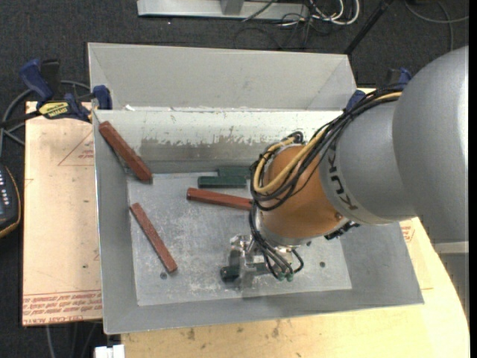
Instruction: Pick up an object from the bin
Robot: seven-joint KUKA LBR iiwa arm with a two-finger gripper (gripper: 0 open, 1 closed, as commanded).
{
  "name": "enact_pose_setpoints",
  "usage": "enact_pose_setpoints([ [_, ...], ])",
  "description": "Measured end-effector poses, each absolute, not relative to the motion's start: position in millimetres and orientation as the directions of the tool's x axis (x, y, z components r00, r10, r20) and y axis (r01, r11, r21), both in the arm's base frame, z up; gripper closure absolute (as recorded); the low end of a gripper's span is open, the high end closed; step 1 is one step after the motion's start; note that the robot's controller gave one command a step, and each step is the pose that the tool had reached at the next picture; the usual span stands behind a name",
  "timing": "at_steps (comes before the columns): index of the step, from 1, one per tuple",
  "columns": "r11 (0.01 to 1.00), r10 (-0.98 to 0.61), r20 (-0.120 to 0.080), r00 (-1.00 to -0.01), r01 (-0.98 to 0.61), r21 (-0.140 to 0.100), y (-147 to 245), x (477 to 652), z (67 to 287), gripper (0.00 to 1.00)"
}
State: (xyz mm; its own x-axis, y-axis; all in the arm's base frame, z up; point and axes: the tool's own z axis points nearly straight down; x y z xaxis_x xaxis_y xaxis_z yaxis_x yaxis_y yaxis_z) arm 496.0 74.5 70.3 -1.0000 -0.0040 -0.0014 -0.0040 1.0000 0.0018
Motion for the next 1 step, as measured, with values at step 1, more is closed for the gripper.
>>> enact_pose_setpoints([
  [1,1.0,0.018,-0.011,-1.0,0.018,0.003,80.7,513.9,222.9,1.0],
])
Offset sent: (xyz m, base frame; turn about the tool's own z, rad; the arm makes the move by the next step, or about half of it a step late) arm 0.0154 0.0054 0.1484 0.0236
